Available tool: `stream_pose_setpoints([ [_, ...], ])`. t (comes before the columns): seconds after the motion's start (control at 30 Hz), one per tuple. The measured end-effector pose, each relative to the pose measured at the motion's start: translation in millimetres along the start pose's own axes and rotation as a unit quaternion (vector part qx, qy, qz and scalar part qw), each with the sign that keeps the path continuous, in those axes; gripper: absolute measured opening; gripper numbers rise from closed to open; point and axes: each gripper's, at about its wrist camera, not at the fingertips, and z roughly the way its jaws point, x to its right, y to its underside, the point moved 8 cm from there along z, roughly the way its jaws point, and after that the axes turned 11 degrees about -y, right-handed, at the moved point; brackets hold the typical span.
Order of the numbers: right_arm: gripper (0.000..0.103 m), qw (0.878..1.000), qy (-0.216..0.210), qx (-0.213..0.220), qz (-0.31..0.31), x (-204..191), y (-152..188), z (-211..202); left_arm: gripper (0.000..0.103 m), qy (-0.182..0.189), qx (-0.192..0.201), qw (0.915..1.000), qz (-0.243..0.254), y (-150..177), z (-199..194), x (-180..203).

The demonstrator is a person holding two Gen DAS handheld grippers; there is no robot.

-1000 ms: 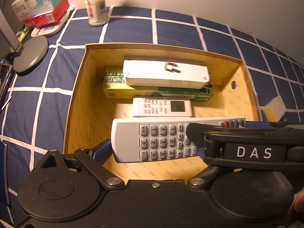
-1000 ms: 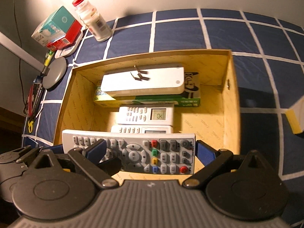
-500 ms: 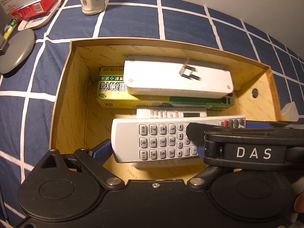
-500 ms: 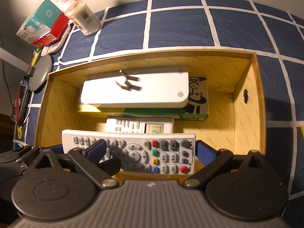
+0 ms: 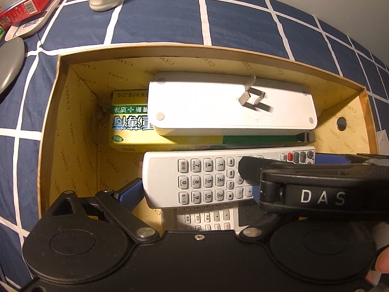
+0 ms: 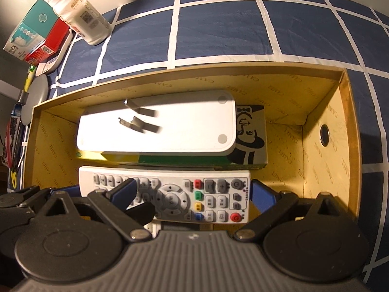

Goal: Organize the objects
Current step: 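Lower the TV remote beside the white plate and open the right gripper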

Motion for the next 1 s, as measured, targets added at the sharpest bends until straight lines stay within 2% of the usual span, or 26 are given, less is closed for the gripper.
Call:
stream_pose_setpoints([
  [0.57, 0.099, 1.0, -0.005, -0.01, 0.021, 8, -5, 10, 0.096, 0.008, -0.007, 0.9999, 0.004, -9, 10, -2],
  [0.9, 0.098, 1.0, -0.021, 0.002, 0.016, 0, -1, -22, 0.097, -0.014, 0.001, 0.9998, 0.014, 7, -22, -3],
  [1.0, 0.099, 0.999, -0.031, 0.007, 0.01, -4, 2, -36, 0.097, -0.015, 0.005, 0.9999, 0.0, 13, -34, -5],
])
